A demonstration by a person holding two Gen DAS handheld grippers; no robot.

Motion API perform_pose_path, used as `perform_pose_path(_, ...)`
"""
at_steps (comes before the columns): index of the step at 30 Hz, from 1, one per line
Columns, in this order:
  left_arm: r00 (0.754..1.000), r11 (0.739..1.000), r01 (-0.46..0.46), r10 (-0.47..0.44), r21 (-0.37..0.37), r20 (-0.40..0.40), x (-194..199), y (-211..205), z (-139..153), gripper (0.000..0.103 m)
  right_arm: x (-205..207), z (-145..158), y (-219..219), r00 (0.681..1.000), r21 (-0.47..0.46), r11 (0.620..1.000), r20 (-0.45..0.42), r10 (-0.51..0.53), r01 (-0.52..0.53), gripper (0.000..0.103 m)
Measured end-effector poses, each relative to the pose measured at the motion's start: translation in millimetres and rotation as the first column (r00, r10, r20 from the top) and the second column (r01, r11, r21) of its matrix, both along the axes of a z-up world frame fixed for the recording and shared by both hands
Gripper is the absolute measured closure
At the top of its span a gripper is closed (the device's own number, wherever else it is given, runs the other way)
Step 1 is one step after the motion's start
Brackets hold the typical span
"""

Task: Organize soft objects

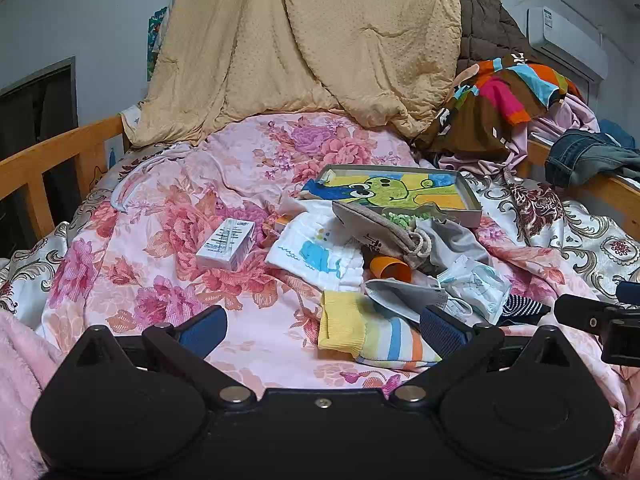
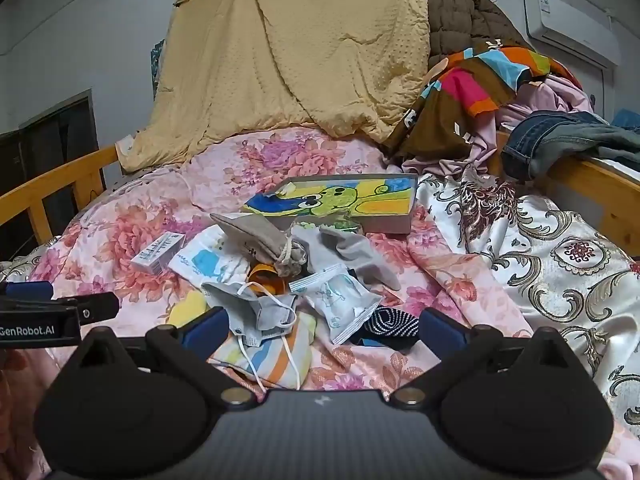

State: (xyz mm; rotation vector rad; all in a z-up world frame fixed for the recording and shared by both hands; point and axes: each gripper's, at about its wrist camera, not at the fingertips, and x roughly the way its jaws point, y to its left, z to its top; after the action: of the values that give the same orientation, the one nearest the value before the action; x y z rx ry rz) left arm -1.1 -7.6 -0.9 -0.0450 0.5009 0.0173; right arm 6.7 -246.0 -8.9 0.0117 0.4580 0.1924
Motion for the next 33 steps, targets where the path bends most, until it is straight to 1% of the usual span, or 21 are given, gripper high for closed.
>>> perform_pose_path(33,1.000,1.000,0.003,-0.003,0.001,0.002,0.1,1.6,-0.2,0.001,-0.9,0.0,-0.6,1.000,0.000,1.000,0.006,-0.002,0.002,0.000)
